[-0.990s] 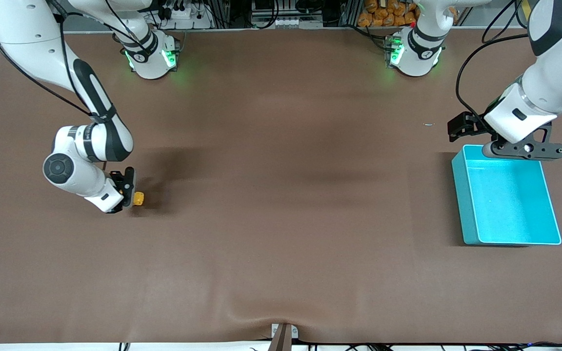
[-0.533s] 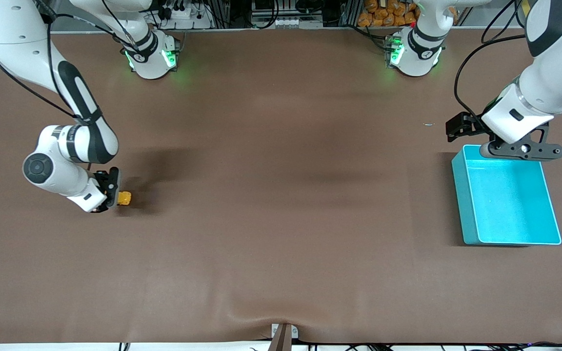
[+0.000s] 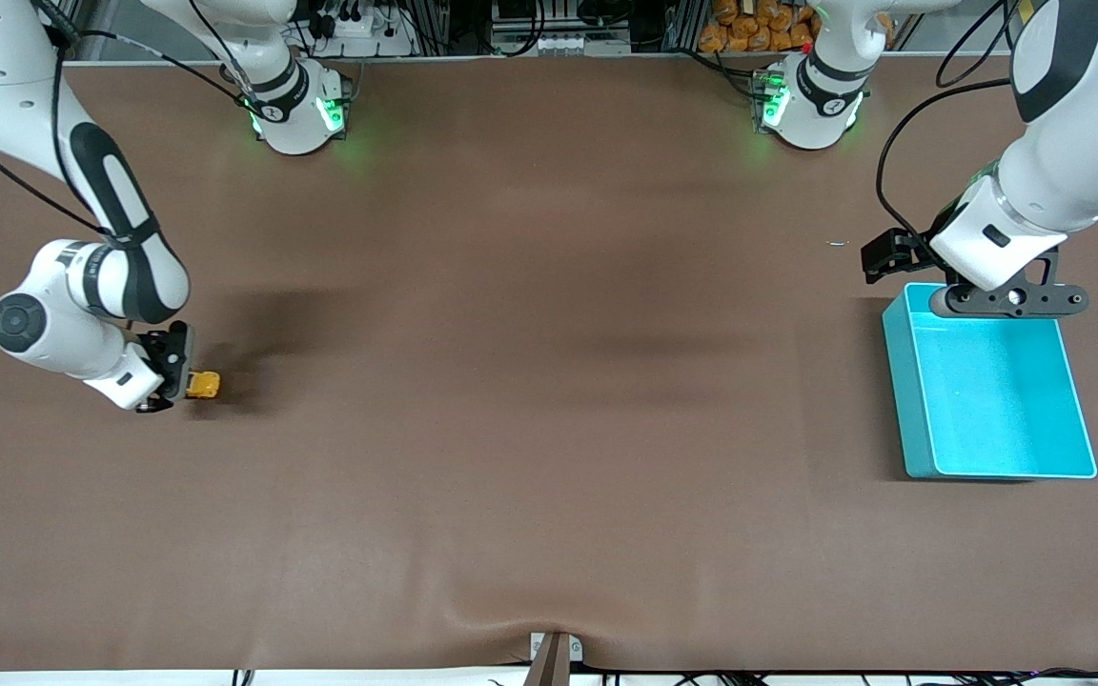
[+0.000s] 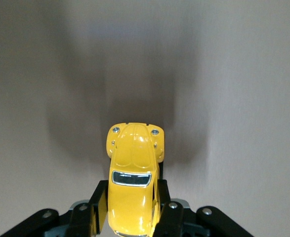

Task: Wind and store yellow beetle car
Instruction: 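Slide the car across the table toward the turquoise bin, releasing it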

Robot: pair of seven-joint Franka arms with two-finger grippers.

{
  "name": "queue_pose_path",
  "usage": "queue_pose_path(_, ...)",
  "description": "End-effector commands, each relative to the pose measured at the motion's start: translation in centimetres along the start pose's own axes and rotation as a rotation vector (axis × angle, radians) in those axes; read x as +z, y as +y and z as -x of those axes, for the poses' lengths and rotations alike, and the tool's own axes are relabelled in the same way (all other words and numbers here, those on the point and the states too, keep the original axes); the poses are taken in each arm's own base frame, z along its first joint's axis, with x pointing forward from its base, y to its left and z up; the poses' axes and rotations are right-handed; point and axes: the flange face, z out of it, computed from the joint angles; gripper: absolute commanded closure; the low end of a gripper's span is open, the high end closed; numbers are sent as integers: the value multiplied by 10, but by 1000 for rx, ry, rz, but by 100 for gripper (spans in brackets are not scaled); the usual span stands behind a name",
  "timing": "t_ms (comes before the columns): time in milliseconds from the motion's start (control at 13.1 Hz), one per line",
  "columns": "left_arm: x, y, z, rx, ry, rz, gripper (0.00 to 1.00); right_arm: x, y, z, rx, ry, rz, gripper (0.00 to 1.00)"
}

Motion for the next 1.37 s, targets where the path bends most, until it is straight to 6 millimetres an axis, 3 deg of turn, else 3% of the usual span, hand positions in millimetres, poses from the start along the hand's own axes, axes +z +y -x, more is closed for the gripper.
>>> queue_pose_path(0, -3, -3, 2, -21, 19, -14, 0, 59, -6, 23, 2, 13, -52, 54)
queue_pose_path(305, -4, -4, 2, -31, 22, -14, 0, 59, -9, 36, 22, 15, -52, 47)
queue_pose_path(533, -5, 0, 3, -32, 24, -14, 0, 44, -1, 45, 38, 8, -31, 22)
queue_pose_path(610, -5, 0, 3, -32, 22, -15, 0, 37, 3, 49, 45, 13, -48, 6)
queue_pose_path(686, -7, 0, 4, -32, 25, -15, 0, 30, 6, 55, 54, 22, -84, 0)
queue_pose_path(990, -6, 0, 4, -48, 24, -14, 0, 23, 5, 70, 82, 33, -114, 0)
queue_pose_path(1295, -4, 1, 4, -51, 21, -15, 0, 20, 5, 72, 96, 43, -108, 0)
